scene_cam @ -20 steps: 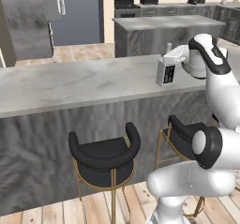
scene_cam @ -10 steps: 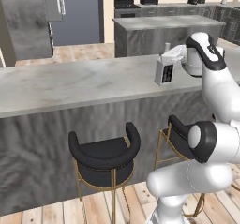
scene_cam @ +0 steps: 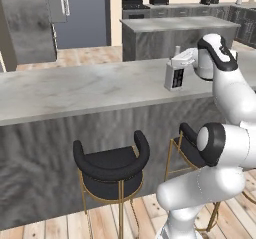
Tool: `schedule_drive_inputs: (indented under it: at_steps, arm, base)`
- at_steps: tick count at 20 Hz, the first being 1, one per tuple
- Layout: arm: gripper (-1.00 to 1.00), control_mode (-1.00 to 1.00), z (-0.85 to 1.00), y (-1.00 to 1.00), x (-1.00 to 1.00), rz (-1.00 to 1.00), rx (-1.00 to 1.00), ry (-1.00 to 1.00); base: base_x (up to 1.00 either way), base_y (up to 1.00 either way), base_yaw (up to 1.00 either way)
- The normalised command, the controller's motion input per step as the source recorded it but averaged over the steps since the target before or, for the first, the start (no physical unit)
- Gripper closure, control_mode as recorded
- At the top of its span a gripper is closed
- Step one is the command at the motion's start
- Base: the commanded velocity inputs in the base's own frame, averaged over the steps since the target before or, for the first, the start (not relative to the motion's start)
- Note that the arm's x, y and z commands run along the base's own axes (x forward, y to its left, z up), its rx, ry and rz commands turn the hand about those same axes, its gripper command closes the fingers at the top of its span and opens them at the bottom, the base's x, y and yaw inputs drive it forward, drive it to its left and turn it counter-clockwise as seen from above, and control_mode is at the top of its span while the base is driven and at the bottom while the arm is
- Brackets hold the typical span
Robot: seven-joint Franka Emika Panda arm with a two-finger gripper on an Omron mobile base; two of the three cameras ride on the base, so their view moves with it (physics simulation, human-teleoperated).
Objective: There is a bowl on the dining counter. Grab a lemon wedge from the fridge and place it in the bowl. Then get the liquor bottle and glass cup from the cabinet and place them next to the bowl.
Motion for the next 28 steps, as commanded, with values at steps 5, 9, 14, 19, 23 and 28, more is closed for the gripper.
schedule_drive_inputs:
  at_steps: [5, 9, 14, 19, 23, 28]
  arm:
    - [1.00, -1.00, -0.19, -0.01, 0.02, 0.01, 0.00, 0.00]
    - [1.00, -1.00, -0.20, 0.00, 0.06, 0.01, 0.00, 0.00]
    - [1.00, -1.00, -0.14, 0.00, 0.25, 0.01, 0.00, 0.00]
    - [1.00, -1.00, -0.02, -0.07, 0.34, 0.03, 0.00, 0.00]
    - [1.00, -1.00, 0.00, -0.16, 0.37, 0.05, 0.00, 0.00]
    - [1.00, -1.00, -0.01, -0.12, 0.46, 0.05, 0.00, 0.00]
  base:
    - [0.00, 0.00, 0.00]
    - [0.00, 0.00, 0.00]
    - [0.00, 0.00, 0.00]
    - [0.00, 0.00, 0.00]
    - [0.00, 0.00, 0.00]
    - [0.00, 0.00, 0.00]
